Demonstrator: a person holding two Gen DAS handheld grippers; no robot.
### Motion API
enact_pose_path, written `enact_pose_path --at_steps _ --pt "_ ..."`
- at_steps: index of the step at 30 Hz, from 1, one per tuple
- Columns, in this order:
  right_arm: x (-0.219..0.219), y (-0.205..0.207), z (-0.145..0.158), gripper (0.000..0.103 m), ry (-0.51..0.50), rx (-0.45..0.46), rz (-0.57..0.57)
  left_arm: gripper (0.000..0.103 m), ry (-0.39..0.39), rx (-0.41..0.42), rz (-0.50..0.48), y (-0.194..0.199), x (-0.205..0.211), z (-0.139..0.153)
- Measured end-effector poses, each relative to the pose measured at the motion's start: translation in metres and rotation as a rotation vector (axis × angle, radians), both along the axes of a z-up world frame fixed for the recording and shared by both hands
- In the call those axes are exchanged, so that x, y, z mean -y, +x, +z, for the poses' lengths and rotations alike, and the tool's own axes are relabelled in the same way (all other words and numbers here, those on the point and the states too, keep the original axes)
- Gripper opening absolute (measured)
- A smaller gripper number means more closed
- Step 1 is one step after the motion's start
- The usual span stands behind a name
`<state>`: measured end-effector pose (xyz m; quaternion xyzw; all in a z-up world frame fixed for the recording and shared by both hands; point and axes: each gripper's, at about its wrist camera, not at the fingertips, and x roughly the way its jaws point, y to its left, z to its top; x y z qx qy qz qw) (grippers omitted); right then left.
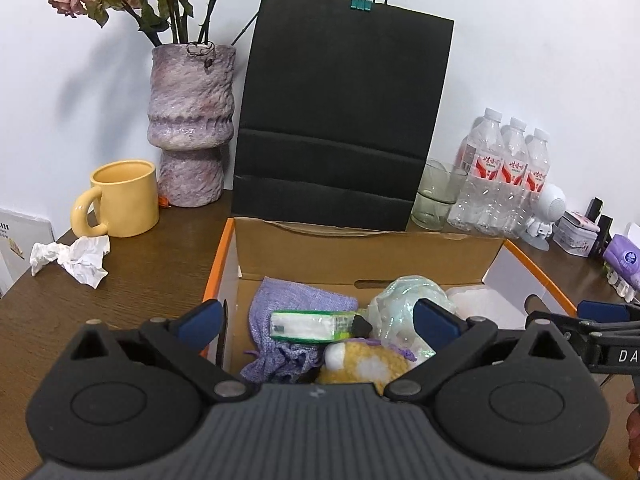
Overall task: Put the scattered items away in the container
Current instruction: 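Carry both small items into the box and open both tools, then grasp the metal carabiner with the right tool while the left grasps a small item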
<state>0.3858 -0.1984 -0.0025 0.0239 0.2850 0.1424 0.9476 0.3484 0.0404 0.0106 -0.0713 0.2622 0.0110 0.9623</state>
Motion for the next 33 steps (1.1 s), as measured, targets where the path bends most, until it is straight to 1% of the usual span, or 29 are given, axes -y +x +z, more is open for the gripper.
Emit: enact_pose_path --at_steps 9,12,18,21,23,24,26,29,31,33 --pt "-0.001 -0.001 -0.002 0.103 -0.005 -0.009 0.003 0.103 0.009 0.005 -0.006 -0.002 0.003 0.001" --pt "0.0 -0.005 0.001 0.103 -0.011 -0.012 -0.003 0.103 0.011 0.01 -0.005 -0.006 0.005 0.005" --pt "0.015 -0.04 0.012 0.103 0.002 0.031 -0.036 0.103 -0.007 0.059 -0.014 -0.045 0.012 0.017" --pt "0.022 -0.065 0.007 0.103 -0.015 0.036 -0.042 0.103 -0.033 0.069 0.005 -0.069 0.014 0.015" --pt "0.029 -0.084 0.001 0.103 -0.012 0.046 -0.06 0.103 -0.051 0.075 0.008 -0.088 0.013 0.007" --pt "0.032 -0.092 -0.003 0.103 -0.007 0.04 -0.063 0.103 -0.061 0.069 0.01 -0.097 0.012 0.001" --pt "0.035 -0.102 -0.015 0.103 0.004 0.009 -0.053 0.103 -0.07 0.032 -0.002 -0.107 0.013 -0.011" --pt "0.029 -0.104 -0.037 0.103 -0.023 -0.06 -0.045 0.103 -0.07 -0.036 -0.02 -0.109 0.021 -0.032" --pt "0.017 -0.1 -0.048 0.103 -0.073 -0.084 -0.031 0.103 -0.046 -0.078 -0.027 -0.104 0.028 -0.043" --pt "0.006 -0.098 -0.054 0.103 -0.112 -0.086 -0.021 0.103 -0.003 -0.093 -0.025 -0.101 0.036 -0.047"
